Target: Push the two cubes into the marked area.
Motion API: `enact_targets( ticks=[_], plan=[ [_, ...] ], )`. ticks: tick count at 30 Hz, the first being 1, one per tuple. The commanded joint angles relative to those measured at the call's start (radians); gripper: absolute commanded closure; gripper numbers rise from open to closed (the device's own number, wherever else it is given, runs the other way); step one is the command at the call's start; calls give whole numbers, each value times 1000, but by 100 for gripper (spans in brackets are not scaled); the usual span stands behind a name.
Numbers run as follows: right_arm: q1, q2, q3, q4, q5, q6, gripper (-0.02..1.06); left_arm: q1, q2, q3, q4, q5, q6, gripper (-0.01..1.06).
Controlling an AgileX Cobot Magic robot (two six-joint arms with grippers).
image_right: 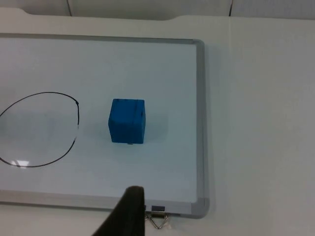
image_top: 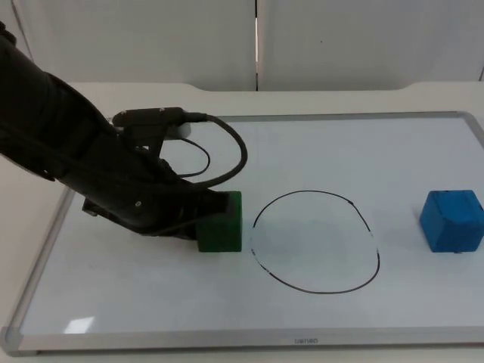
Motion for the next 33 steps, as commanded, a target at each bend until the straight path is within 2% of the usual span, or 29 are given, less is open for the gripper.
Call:
enact_targets(
  ticks=[1,18,25,29,33],
  plan=[
    [-5,-4,6,-5,-4,-12,-1,-6,3,-5,-23,-4,3,105],
    [-5,-4,6,-5,-4,-12,-1,-6,3,-25,-40,27,3,105],
    [-5,-4,6,-5,-4,-12,-1,-42,3,-33,-47,22,3,105],
    [-5,-4,6,-5,-4,-12,-1,-75,3,-34,-45,-10,3,105],
    [-5,-4,6,-5,-4,-12,-1,-75,3,-34,-45,-5,3,105]
  ],
)
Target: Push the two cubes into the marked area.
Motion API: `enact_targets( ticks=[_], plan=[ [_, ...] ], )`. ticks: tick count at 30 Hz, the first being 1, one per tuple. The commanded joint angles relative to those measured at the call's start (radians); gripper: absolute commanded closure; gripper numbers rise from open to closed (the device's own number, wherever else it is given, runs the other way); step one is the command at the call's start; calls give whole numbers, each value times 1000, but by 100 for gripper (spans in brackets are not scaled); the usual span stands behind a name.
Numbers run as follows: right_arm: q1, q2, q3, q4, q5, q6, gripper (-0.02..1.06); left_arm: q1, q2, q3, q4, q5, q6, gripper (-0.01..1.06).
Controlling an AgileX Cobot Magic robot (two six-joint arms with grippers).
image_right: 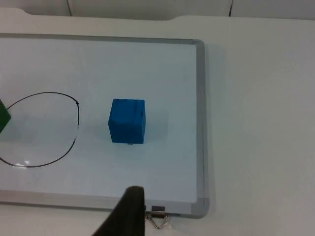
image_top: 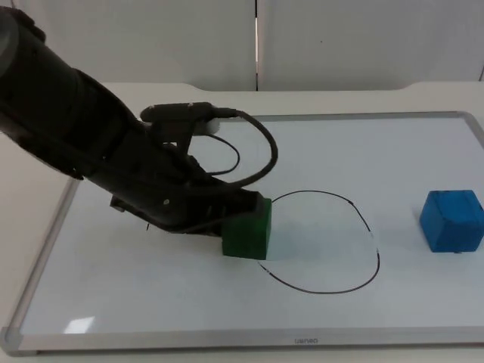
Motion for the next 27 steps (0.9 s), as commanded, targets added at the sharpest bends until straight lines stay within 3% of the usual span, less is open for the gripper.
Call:
enact_targets(
  ticks=[1,13,27],
  plan=[
    [-5,-4,6,-5,-4,-12,-1,-5,3,-4,-14,-2,2,105],
    [-5,-4,6,-5,-4,-12,-1,-7,3,-4,-30,62,2,105],
    [-5,-4,6,-5,-4,-12,-1,-83,3,-4,-38,24,2,105]
  ],
)
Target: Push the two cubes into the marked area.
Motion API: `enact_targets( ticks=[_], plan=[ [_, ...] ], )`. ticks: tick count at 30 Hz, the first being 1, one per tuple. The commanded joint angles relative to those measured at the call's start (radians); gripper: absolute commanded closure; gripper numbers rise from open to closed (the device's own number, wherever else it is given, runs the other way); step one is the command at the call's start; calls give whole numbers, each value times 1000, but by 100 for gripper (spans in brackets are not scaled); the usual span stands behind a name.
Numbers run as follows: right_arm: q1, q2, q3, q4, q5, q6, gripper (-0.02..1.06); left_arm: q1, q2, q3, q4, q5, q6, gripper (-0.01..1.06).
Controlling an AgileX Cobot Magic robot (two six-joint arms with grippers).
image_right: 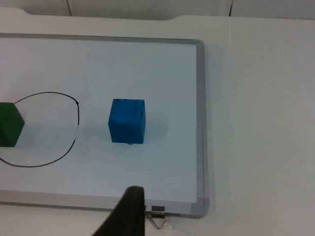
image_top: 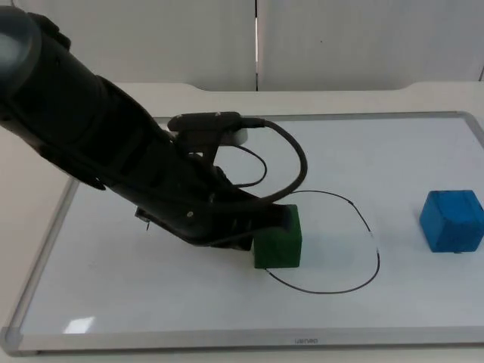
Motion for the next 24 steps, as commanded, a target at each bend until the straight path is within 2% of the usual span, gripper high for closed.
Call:
enact_targets(
  ticks=[1,13,24],
  plan=[
    [-5,-4,6,-5,-4,-12,-1,-10,3,-4,-13,-4,0,105],
    [-5,-4,6,-5,-4,-12,-1,-40,3,-13,-18,-4,0,105],
    [-5,-4,6,-5,-4,-12,-1,-58,3,-24,-14,-53,0,105]
  ],
)
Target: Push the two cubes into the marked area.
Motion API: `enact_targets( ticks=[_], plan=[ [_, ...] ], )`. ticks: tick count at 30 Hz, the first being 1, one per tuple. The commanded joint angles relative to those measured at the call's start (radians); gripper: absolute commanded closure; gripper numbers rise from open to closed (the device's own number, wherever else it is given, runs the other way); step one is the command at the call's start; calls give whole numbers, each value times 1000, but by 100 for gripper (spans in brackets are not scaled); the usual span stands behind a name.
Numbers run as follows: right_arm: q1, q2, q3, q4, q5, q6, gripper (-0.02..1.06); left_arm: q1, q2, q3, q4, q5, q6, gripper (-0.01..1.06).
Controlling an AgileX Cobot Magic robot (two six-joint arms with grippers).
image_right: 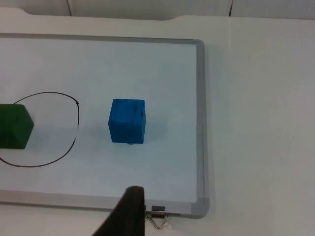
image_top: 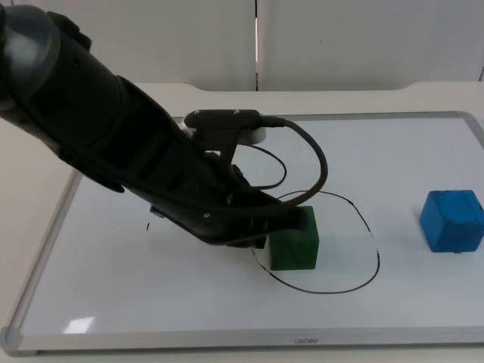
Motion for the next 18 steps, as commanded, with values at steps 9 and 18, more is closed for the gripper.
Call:
enact_targets(
  ticks=[9,18],
  plan=[
    [-5,-4,6,-5,-4,-12,-1,-5,1,-6,-4,-10,5,105],
    [-5,-4,6,-5,-4,-12,-1,3,-29,-6,70,-40,8,105]
  ],
)
